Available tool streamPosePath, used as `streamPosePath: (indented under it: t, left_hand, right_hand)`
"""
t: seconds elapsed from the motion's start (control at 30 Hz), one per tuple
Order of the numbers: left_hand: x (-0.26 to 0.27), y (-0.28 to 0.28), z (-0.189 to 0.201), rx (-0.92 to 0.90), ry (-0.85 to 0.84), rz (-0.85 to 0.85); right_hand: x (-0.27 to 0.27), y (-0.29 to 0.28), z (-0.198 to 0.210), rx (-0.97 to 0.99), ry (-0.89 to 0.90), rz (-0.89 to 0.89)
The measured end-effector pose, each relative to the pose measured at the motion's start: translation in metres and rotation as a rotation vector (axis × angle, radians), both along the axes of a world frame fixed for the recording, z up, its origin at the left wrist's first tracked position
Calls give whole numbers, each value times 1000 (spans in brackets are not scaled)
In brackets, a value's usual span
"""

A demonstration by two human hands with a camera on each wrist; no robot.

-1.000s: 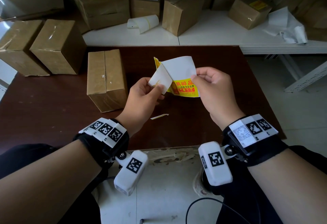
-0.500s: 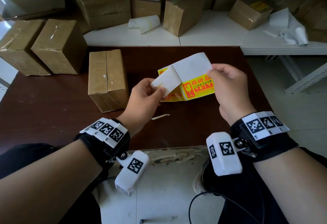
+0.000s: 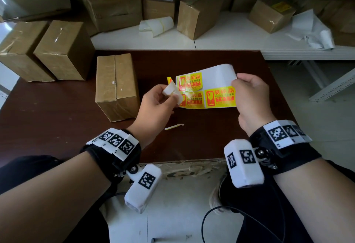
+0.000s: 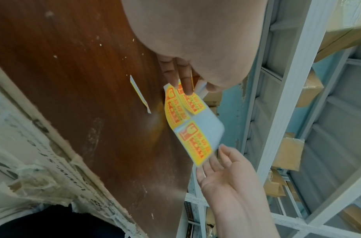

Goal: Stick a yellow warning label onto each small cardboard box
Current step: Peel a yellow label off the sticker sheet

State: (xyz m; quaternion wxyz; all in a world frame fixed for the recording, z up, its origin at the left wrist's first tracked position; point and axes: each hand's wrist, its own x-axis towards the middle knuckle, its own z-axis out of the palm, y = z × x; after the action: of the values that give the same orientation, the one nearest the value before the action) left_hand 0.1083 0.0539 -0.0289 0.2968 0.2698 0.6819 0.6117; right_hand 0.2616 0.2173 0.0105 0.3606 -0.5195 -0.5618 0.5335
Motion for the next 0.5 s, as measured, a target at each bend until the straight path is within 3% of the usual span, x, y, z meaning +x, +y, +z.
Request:
streamPosePath:
  t: [0.1, 0.17, 0.33, 0.5]
  left_hand:
    - [2, 0, 1, 23, 41, -5]
    - [4, 0, 1, 33, 79, -18]
    - [11, -2, 6, 132, 186, -8]
    - [12, -5, 13, 226, 256, 55]
  right_hand:
    - [1, -13, 1, 256, -236, 76]
    - [-2, -30, 7, 349, -172, 186]
    - [-15, -68, 7, 259, -78, 578]
    - [-22, -78, 14, 212, 48, 566]
